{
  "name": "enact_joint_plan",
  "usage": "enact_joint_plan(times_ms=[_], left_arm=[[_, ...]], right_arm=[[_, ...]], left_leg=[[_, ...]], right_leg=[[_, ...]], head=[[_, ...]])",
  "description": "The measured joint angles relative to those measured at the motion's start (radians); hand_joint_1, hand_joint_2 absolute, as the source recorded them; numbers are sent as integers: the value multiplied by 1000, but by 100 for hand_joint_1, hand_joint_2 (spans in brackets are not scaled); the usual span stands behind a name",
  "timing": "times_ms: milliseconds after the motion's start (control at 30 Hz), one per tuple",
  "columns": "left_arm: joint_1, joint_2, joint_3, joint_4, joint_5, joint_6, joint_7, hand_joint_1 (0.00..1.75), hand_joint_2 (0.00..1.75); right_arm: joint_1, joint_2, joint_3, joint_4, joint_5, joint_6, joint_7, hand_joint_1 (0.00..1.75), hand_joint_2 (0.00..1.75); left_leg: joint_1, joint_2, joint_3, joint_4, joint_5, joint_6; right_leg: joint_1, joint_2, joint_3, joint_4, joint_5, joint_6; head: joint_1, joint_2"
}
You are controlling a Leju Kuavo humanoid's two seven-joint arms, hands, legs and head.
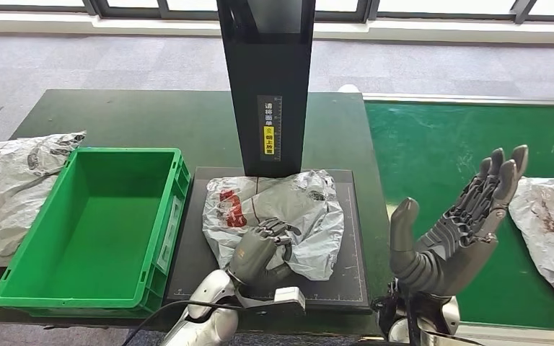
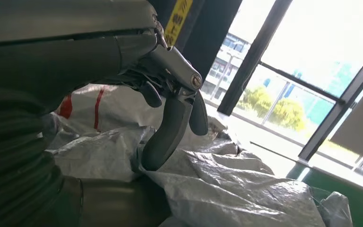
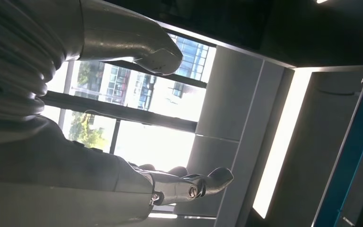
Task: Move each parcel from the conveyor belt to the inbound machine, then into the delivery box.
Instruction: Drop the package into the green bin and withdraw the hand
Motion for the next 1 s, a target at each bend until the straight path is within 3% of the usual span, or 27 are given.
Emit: enact_joint_plan(times_ms=[267, 300, 400, 433, 467, 1000], left_arm=[[-78, -30, 10, 246, -22, -4, -8, 175, 175], [-83, -32, 10, 262, -23, -3, -8, 159, 175], [-96, -37, 10, 297, -28, 0, -6, 42, 175], [-99, -39, 11, 306, -30, 2, -4, 14, 175], [-103, -40, 12, 315, -31, 3, -1, 5, 175], [-112, -47, 51, 354, -16, 55, 4, 0, 175]], right_arm=[[-28, 1, 0, 7, -11, 0, 0, 0, 175], [-30, 1, 0, 8, -11, 0, 0, 0, 175], [-32, 1, 0, 12, -11, 0, 0, 0, 175], [-34, 1, 0, 14, -12, 0, 0, 0, 175], [-38, 1, 0, 17, -13, 0, 0, 0, 175], [-74, 2, 0, 57, -16, 0, 0, 0, 175]], left_leg=[[0, 0, 0, 0, 0, 0], [0, 0, 0, 0, 0, 0], [0, 0, -1, 0, 0, 0], [0, 0, -1, 0, 0, 0], [0, 0, -1, 0, 0, 0], [0, 0, -1, 0, 0, 0]], right_leg=[[0, 0, -1, 0, 0, 0], [0, 0, -1, 0, 0, 0], [0, 0, -1, 0, 0, 0], [0, 0, -1, 0, 0, 0], [0, 0, -1, 0, 0, 0], [0, 0, -1, 0, 0, 0]], head=[[0, 0], [0, 0], [0, 0], [0, 0], [0, 0], [0, 0]])
